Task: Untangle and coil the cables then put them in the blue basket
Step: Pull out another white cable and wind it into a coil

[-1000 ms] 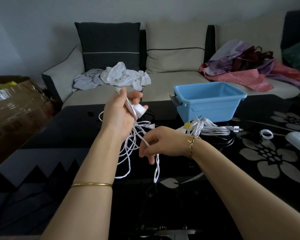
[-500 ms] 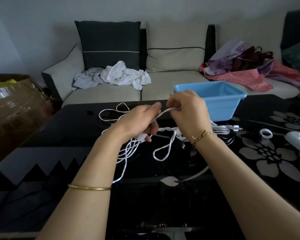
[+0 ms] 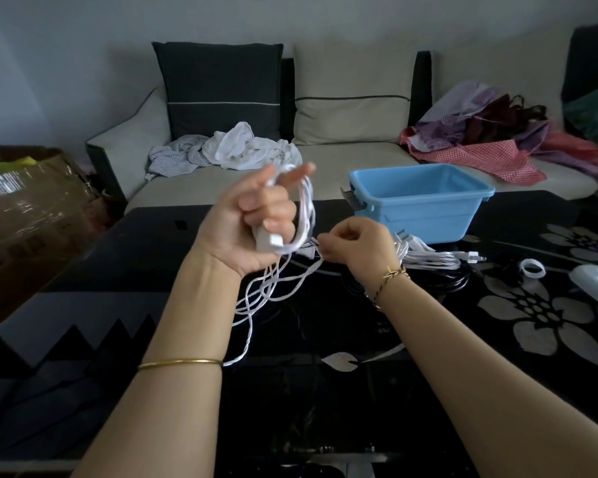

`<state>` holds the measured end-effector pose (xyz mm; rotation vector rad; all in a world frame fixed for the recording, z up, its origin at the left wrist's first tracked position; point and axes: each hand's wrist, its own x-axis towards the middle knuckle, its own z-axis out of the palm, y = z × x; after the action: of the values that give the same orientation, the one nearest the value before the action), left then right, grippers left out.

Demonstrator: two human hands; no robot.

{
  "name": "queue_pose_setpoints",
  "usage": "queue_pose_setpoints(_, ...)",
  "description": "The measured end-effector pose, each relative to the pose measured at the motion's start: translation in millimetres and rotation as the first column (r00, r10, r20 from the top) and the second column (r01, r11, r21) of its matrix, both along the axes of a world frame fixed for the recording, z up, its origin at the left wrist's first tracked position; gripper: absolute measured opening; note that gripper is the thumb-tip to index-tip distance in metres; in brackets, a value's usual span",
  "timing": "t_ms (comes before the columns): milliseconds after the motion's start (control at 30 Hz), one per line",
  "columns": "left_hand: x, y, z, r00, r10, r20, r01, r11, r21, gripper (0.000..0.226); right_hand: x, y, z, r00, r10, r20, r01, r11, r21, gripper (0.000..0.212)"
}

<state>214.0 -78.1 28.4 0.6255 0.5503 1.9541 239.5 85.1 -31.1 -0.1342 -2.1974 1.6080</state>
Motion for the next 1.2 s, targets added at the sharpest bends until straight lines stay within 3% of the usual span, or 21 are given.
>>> queue_pose_setpoints(133,-8.0,-6.0,-0.1,0.996,0.07,0.05,-0.075,0.992,0.103,0.044,-4.2,-4.3,-9.3,0.997,0.06,0.044,-0.064,0.991,0.118,0.01)
queue_pose_setpoints(267,-7.6,-3.8,-1.5,0.984,0.177,0.023,-0.177,0.984,0.027,0.041,-7.2,-13.8,-6.9,0.987,0.149,0.064,-0.159,0.965,0.208,0.032)
queue_pose_setpoints(433,2.5,4.1,2.3,0.907,0.421,-0.005,-0.42,0.905,-0.066,0.038,-10.6,-17.9,-17.7,0.985,0.138,0.106,-0.169,0.906,0.388,0.016)
queue_pose_setpoints(600,5.9,4.2,7.0,0.835,0.55,-0.027,-0.55,0.834,-0.04,0.034,-13.0,-8.3,-24.8,0.968,0.112,0.224,-0.201,0.882,0.426,0.007)
queue_pose_setpoints(667,6.2,1.8,10.5,0.802,0.596,-0.042,-0.596,0.803,-0.003,0.035,-12.9,1.7,-27.4,0.894,0.14,0.425,-0.274,0.922,0.273,0.015)
queue_pose_setpoints(733,6.8,-0.8,15.5,0.768,0.637,-0.06,-0.636,0.771,0.041,0.038,-9.3,9.4,-28.3,0.759,0.15,0.634,-0.351,0.914,0.204,0.016)
queue_pose_setpoints(833,9.5,-4.4,25.4,0.717,0.69,-0.104,-0.682,0.724,0.106,0.038,-3.8,21.6,-31.7,0.651,0.014,0.759,-0.458,0.805,0.378,0.025)
queue_pose_setpoints(933,12.0,-3.3,29.5,0.689,0.712,-0.135,-0.709,0.701,0.078,0.036,2.2,22.7,-29.2,0.531,-0.017,0.847,-0.614,0.681,0.398,0.031)
queue_pose_setpoints(1033,14.3,1.4,24.9,0.719,0.678,-0.153,-0.686,0.728,0.0,0.034,5.1,19.8,-16.9,0.639,-0.026,0.769,-0.574,0.65,0.499,0.005)
queue_pose_setpoints(1100,14.6,3.3,21.9,0.758,0.627,-0.18,-0.643,0.764,-0.05,0.036,3.7,19.6,-6.0,0.833,-0.047,0.551,-0.385,0.665,0.639,0.021)
queue_pose_setpoints(1133,14.6,3.8,20.9,0.777,0.596,-0.203,-0.619,0.782,-0.076,0.037,3.8,16.8,0.2,0.927,-0.039,0.373,-0.229,0.73,0.644,0.025)
queue_pose_setpoints(1167,14.7,4.6,19.7,0.793,0.567,-0.225,-0.597,0.796,-0.101,0.038,5.4,11.9,7.1,0.977,-0.002,0.211,-0.111,0.846,0.521,0.026)
queue_pose_setpoints(1200,14.7,5.5,18.4,0.803,0.545,-0.243,-0.582,0.804,-0.121,0.038,8.6,4.7,16.5,0.99,0.079,0.115,-0.107,0.957,0.269,0.023)
